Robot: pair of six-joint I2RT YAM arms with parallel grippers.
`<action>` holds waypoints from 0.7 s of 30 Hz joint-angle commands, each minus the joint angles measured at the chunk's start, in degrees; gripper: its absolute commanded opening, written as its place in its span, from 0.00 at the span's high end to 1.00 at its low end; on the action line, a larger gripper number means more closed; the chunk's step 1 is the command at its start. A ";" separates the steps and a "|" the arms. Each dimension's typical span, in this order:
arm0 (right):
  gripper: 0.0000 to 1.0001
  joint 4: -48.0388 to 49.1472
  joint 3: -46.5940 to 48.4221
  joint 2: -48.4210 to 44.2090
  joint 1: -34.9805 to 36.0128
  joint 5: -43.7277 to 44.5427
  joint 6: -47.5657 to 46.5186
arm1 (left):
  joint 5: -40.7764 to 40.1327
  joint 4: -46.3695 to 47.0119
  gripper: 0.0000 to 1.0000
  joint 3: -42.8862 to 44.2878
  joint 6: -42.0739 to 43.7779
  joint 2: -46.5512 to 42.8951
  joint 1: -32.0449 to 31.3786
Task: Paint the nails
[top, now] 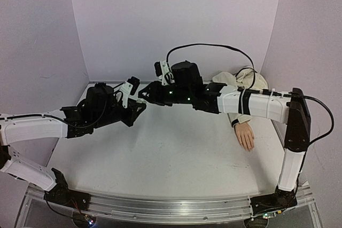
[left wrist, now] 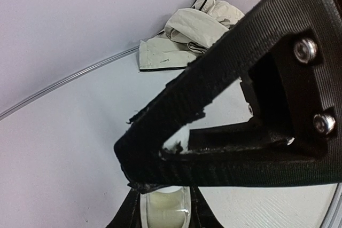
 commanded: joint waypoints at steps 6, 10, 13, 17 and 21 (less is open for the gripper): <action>1.00 7.11 -4.38 -5.74 -1.49 -16.01 -11.37 | 25.55 3.61 1.00 2.66 -1.06 -4.13 2.21; 1.00 19.15 -14.14 -10.81 -3.38 -55.12 -24.00 | 61.97 5.23 1.00 4.51 -2.97 -4.96 6.80; 1.00 19.73 -14.51 -11.27 -3.37 -66.80 -22.65 | 81.10 5.40 1.00 8.06 -5.82 -1.31 7.17; 1.00 19.60 -16.89 -13.29 -3.80 -64.68 -23.69 | 81.28 5.49 1.00 10.01 -8.00 2.47 7.16; 0.97 18.98 -18.30 -15.58 -5.54 -49.23 -21.43 | 62.25 5.49 1.00 7.27 -4.85 1.42 7.11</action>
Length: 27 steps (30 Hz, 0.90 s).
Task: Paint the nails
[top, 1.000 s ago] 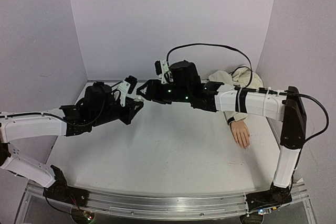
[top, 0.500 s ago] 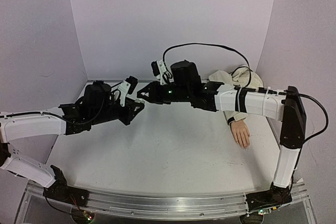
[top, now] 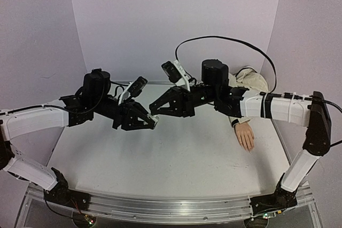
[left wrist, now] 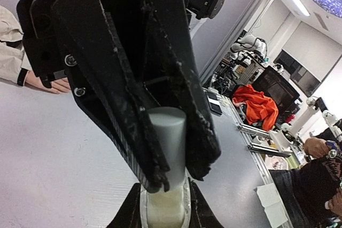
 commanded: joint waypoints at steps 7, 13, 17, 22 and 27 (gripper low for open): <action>0.31 -9.35 -3.14 -8.39 -2.29 39.60 10.49 | -55.48 5.18 1.00 -5.42 14.86 -6.58 -5.49; 0.29 -10.16 -0.42 -5.96 0.19 45.68 18.36 | -66.54 5.14 1.00 -5.46 15.81 -5.49 -7.14; 0.34 -12.13 5.40 -1.78 2.45 48.32 20.18 | -68.87 5.06 1.00 -5.00 15.20 -4.15 -7.57; 0.46 -14.66 11.52 2.71 4.01 51.81 20.33 | -68.97 5.05 1.00 -4.73 14.60 -3.57 -7.83; 0.59 -16.25 14.36 5.68 4.19 52.77 21.65 | -69.12 4.96 1.00 -4.79 14.43 -4.14 -8.02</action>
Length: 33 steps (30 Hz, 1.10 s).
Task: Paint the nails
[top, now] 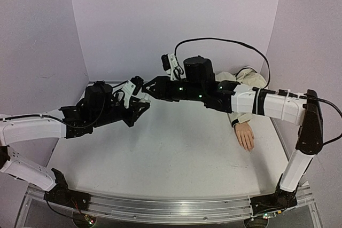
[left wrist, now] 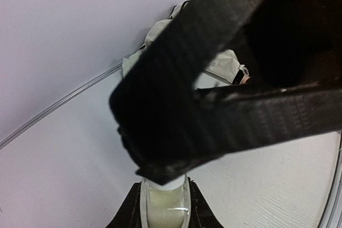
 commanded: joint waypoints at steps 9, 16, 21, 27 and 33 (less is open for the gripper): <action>0.76 -0.39 4.40 3.31 0.52 0.66 1.39 | -0.41 3.45 1.00 1.42 -1.08 -1.28 -0.35; 1.00 5.09 -2.59 -1.22 -0.82 -24.66 -19.87 | 35.04 4.03 1.00 0.44 -2.04 -5.74 2.55; 1.00 11.75 -8.41 -2.61 -1.21 -61.38 -24.35 | 79.60 8.28 1.00 4.06 -12.24 -3.99 7.29; 1.00 11.36 -11.32 -6.23 -1.98 -48.88 -24.22 | 65.45 8.33 1.00 1.96 -12.37 -2.44 7.59; 0.33 6.14 -13.32 -11.18 -5.19 -14.20 -16.51 | 22.12 7.57 1.00 -3.50 -7.00 -7.05 6.20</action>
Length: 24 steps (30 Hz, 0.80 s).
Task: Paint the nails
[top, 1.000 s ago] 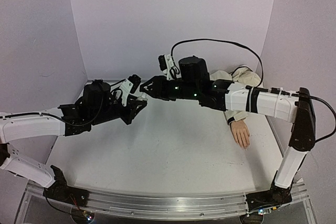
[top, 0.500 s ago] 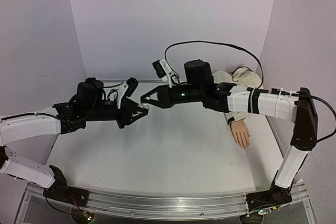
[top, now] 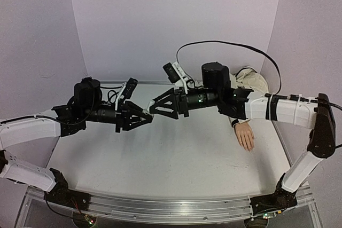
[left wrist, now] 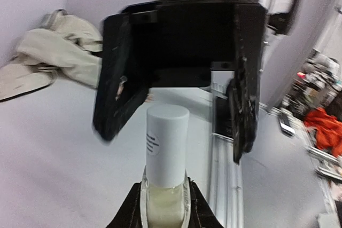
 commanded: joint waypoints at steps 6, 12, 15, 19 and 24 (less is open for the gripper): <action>0.24 -5.73 0.69 -4.06 -1.51 28.94 15.45 | -43.36 3.93 1.00 -2.84 8.22 -5.32 -2.88; 0.30 -5.96 7.24 1.21 1.69 31.18 19.72 | -46.36 3.06 1.00 -1.72 8.27 -2.99 -3.99; 0.34 -6.18 10.36 3.31 2.72 32.61 20.70 | -46.18 2.79 1.00 -1.16 9.73 -2.25 -4.35; 0.45 -7.78 14.35 6.84 3.10 33.07 21.79 | -46.36 2.51 1.00 -1.06 10.05 -2.21 -4.71; 0.58 -8.65 18.06 10.38 3.63 32.18 22.07 | -46.35 2.28 1.00 -1.06 10.33 -2.14 -4.90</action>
